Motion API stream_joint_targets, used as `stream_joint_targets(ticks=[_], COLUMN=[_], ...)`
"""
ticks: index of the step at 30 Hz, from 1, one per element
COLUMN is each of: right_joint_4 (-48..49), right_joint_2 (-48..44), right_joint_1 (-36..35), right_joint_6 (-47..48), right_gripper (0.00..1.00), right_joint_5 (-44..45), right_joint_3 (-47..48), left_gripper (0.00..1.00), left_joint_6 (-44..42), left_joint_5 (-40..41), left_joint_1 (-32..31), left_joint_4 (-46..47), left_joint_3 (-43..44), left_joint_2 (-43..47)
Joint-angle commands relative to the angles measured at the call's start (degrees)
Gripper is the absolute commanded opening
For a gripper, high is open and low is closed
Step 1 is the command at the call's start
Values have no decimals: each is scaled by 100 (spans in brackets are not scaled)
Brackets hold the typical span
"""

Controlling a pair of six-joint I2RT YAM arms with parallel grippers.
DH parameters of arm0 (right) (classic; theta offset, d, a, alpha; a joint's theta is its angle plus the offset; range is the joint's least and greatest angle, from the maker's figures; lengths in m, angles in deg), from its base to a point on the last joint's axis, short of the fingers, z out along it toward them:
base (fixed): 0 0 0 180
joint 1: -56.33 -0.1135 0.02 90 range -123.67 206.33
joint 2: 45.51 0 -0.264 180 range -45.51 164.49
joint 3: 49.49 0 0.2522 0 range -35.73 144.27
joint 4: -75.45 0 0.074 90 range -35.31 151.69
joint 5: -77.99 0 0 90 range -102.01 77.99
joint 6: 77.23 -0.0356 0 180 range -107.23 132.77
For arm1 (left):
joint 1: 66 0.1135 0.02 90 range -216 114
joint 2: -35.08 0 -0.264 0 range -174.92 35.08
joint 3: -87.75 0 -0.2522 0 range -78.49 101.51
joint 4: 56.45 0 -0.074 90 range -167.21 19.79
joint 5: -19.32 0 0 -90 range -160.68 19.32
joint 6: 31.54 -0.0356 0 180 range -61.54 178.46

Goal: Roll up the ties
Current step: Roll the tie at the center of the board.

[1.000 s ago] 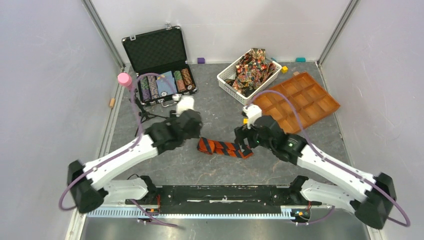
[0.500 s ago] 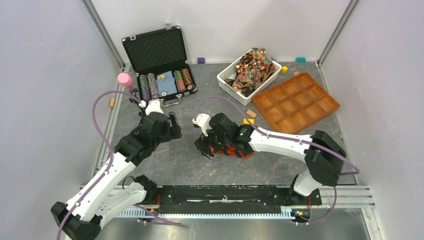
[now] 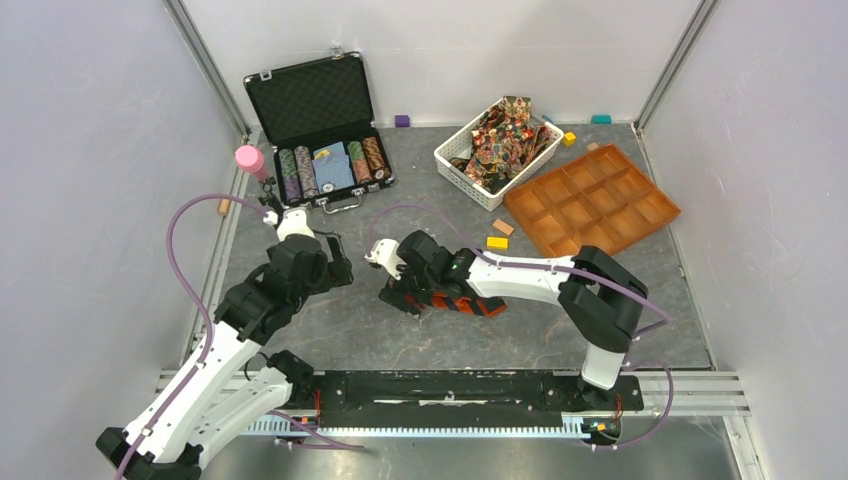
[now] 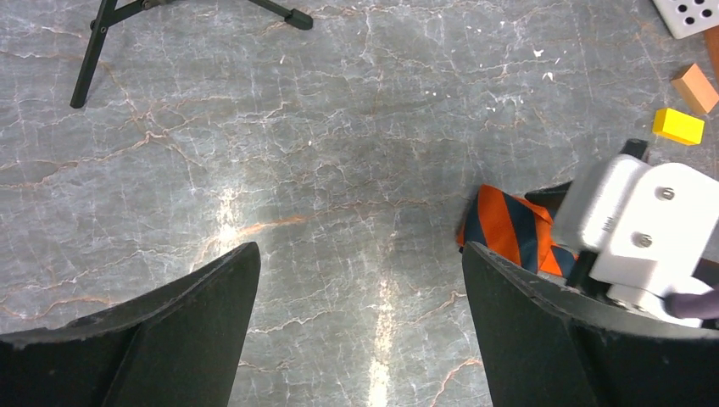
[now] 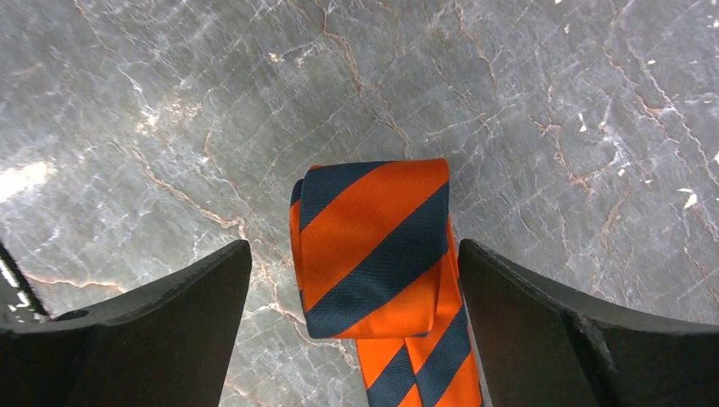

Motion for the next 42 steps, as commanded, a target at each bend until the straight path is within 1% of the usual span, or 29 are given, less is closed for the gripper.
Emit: stream_joint_targets(ticks=[1, 8, 15, 22, 25, 33, 38, 42], right_joint_4=[-227, -331, -414, -504, -537, -476, -398, -343], right_joint_2=[303, 424, 644, 655, 672, 681, 621, 519], right_joint_1=[-4, 127, 523, 540, 536, 494, 351, 252], right_joint_6=[436, 502, 500, 573, 586, 583, 638, 668], right_gripper=[98, 98, 98, 96, 90, 71, 57, 58], right_joint_5=[-64, -195, -764, -972, -955, -707, -711, -759], right_joint_3=[436, 372, 293, 198, 179, -28, -223, -395], left_gripper=[94, 94, 94, 94, 94, 94, 94, 94], left_joint_6=[-150, -176, -208, -235, -217, -225, -201, -139], left_joint_5=[142, 133, 116, 97, 88, -8, -120, -229], left_joint_1=[35, 35, 43, 42, 46, 46, 46, 46], left_joint_4=[-35, -13, 4, 64, 84, 123, 216, 280], left_joint_3=[-30, -51, -59, -60, -78, -128, -187, -239], left_joint_2=[44, 13, -3, -118, -111, -111, -121, -141])
